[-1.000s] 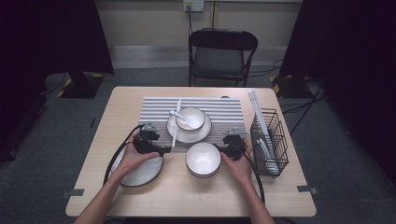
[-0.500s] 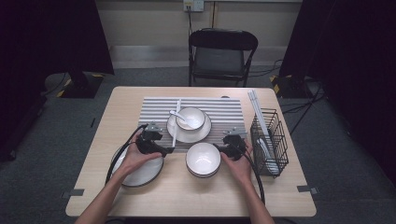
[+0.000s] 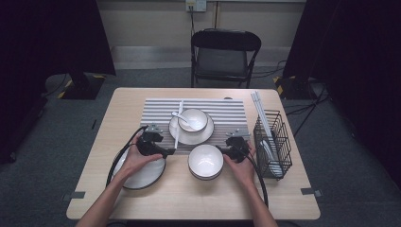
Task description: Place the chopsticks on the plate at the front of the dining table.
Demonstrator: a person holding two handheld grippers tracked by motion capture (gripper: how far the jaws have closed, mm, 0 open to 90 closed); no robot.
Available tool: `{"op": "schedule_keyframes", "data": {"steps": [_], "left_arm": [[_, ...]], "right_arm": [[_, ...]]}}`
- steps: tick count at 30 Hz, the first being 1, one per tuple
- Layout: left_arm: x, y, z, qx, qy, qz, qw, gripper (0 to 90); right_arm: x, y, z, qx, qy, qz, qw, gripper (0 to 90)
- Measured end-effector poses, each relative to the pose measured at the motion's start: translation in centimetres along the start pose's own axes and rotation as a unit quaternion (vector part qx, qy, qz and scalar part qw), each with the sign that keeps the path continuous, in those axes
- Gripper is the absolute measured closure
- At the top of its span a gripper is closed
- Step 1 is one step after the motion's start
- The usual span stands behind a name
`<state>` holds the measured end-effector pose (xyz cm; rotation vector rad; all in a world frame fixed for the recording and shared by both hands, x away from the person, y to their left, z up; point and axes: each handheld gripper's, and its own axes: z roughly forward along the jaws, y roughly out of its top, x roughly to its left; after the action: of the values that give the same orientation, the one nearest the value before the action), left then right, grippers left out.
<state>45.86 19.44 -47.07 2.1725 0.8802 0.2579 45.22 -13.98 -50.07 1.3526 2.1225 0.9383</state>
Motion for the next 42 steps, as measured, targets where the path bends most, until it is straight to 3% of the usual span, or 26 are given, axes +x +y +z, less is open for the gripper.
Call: {"op": "schedule_keyframes", "data": {"steps": [8,10,24,30,32,37,42], "left_arm": [[0.59,-0.08,0.11,-0.003,0.008,-0.004,1.0,16.6],[0.66,-0.16,0.31,-0.01,0.01,-0.017,0.9998,16.8],[0.37,-0.06,0.22,-0.004,0.004,-0.009,0.9999,16.7],[0.72,-0.17,0.43,-0.008,0.012,-0.012,0.9998,16.7],[0.71,-0.13,0.36,-0.009,0.003,-0.017,0.9998,16.7],[0.31,-0.01,0.21,-0.007,0.001,-0.007,1.0,16.7],[0.57,0.0,0.36,-0.007,0.011,-0.005,0.9999,16.9]], "right_arm": [[0.01,0.0,0.0,0.0,0.0,0.0,1.0,21.1],[0.0,0.0,0.0,0.0,0.0,0.0,1.0,21.0],[0.0,0.0,0.0,0.0,0.0,0.0,1.0,21.0],[0.0,0.0,0.0,0.0,0.0,0.0,1.0,21.0],[0.0,0.0,0.0,0.0,0.0,0.0,1.0,21.0],[0.0,0.0,0.0,0.0,0.0,0.0,1.0,21.0],[0.0,0.0,0.0,0.0,0.0,0.0,1.0,21.0]]}}
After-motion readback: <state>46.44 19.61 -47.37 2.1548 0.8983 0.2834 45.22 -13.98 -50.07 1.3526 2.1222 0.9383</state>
